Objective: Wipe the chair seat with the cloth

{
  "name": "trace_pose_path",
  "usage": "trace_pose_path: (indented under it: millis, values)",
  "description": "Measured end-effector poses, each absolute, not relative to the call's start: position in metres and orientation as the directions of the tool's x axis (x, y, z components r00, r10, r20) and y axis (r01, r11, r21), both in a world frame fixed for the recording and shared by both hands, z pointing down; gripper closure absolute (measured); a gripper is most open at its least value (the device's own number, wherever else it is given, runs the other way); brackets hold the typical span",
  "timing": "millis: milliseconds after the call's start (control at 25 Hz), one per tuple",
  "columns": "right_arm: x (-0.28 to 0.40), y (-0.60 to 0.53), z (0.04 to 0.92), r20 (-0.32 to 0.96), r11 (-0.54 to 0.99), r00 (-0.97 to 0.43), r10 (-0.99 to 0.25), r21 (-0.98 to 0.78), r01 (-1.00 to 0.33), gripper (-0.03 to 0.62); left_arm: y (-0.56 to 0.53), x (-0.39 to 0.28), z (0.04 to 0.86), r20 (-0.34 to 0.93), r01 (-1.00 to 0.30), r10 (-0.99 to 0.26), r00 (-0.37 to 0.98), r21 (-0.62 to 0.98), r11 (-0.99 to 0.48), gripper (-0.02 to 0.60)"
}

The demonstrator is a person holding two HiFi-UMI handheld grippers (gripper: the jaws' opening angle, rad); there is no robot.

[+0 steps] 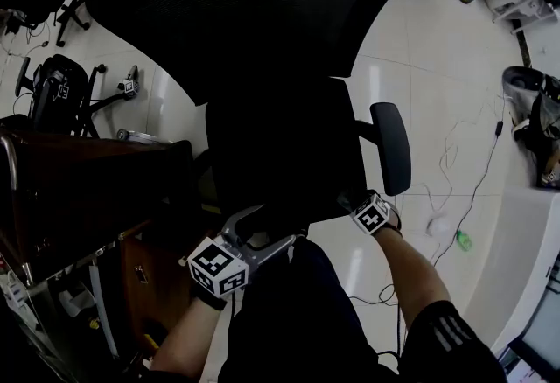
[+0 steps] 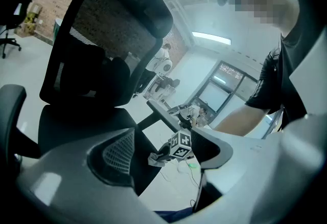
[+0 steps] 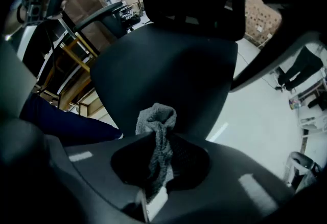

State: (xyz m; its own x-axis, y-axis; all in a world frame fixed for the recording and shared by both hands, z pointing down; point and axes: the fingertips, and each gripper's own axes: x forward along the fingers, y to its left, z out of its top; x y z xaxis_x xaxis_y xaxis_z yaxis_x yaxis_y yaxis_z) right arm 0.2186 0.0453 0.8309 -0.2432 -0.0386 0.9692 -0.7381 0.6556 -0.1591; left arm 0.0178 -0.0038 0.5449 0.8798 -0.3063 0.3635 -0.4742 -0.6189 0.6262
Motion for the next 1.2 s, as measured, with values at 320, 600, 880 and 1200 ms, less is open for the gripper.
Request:
trace_pose_path:
  millis: [320, 600, 880, 1200]
  values:
    - [0.208, 0.038, 0.795, 0.91, 0.463, -0.373, -0.18, -0.256, -0.849, 0.545, -0.009, 0.021, 0.531, 0.362, -0.486, -0.325, 0.874, 0.612, -0.624, 0.21]
    - [0.156, 0.018, 0.662, 0.733, 0.464, -0.566, -0.376, -0.38, -0.8, 0.545, -0.008, -0.004, 0.481, 0.37, -0.542, -0.397, 0.84, 0.577, -0.611, 0.21]
    - [0.123, 0.004, 0.509, 0.543, 0.546, -0.668, -0.509, -0.396, -0.739, 0.545, 0.008, -0.026, 0.4, 0.323, -0.58, -0.484, 0.813, 0.52, -0.628, 0.21]
    - [0.087, 0.048, 0.401, 0.376, 0.623, -0.712, -0.594, -0.344, -0.702, 0.545, 0.071, -0.046, 0.352, 0.251, -0.568, -0.514, 0.82, 0.47, -0.676, 0.21]
